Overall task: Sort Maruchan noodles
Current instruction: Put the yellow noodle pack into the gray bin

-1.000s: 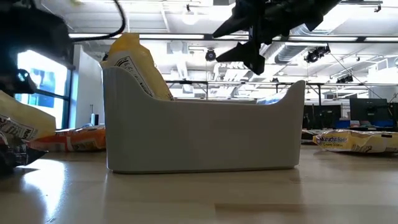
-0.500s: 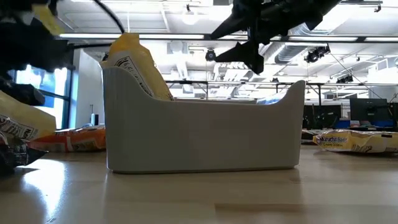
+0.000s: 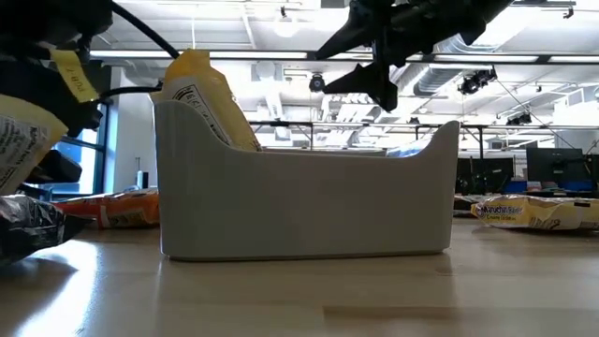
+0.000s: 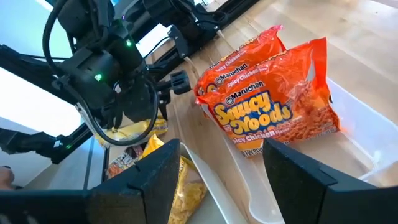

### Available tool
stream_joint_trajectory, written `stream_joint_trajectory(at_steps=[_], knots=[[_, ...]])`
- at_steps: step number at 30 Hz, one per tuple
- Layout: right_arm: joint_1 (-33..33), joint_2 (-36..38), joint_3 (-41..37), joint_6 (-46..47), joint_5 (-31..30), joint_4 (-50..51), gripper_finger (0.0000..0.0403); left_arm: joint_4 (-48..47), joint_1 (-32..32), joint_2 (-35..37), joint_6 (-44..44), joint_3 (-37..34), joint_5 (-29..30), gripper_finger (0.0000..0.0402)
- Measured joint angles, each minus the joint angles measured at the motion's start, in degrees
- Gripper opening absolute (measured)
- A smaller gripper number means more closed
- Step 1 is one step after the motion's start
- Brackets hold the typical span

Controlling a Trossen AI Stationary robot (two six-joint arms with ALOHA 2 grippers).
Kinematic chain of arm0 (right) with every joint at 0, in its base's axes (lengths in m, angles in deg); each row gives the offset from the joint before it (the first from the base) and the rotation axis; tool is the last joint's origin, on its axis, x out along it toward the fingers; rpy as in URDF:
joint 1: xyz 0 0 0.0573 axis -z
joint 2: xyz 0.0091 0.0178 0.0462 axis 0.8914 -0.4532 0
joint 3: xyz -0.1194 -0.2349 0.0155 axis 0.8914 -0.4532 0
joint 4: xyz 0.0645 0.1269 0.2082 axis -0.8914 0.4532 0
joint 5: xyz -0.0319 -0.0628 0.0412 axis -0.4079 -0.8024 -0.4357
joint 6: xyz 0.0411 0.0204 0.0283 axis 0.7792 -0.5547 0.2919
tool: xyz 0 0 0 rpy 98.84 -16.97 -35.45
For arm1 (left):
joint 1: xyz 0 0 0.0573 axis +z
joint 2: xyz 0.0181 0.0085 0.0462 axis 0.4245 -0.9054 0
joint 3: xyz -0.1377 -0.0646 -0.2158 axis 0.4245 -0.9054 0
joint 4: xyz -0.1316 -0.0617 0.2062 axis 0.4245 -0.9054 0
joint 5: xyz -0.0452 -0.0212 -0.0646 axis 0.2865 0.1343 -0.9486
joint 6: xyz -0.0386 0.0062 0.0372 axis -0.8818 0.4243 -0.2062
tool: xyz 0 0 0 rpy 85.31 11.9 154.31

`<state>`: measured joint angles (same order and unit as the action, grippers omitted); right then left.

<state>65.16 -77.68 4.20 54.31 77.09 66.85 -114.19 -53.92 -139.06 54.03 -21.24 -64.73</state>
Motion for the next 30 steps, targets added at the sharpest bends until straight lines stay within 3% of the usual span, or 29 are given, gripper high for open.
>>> stream_joint_trajectory(at_steps=[2,4,14,21,30], knots=[[0.0,0.0,0.02,-0.01,0.01,-0.02,0.022,0.43,-0.06,0.89,0.59,-0.17,1.1,0.0032],[0.03,0.0,-0.01,-0.01,0.04,0.0,0.022,0.65,0.01,1.81,-0.82,-0.17,2.2,0.0009],[0.11,0.0,0.0,0.21,0.48,-0.13,0.022,-0.72,-0.21,13.12,-13.1,-0.19,6.34,0.0001],[-0.22,0.0,0.02,7.82,1.24,-0.88,0.0221,-4.14,-0.58,24.49,-23.68,-0.19,13.42,0.0001],[-3.43,-0.02,0.01,12.07,0.14,-3.53,0.0263,-6.07,-0.56,35.46,-27.79,0.32,20.03,0.0]])
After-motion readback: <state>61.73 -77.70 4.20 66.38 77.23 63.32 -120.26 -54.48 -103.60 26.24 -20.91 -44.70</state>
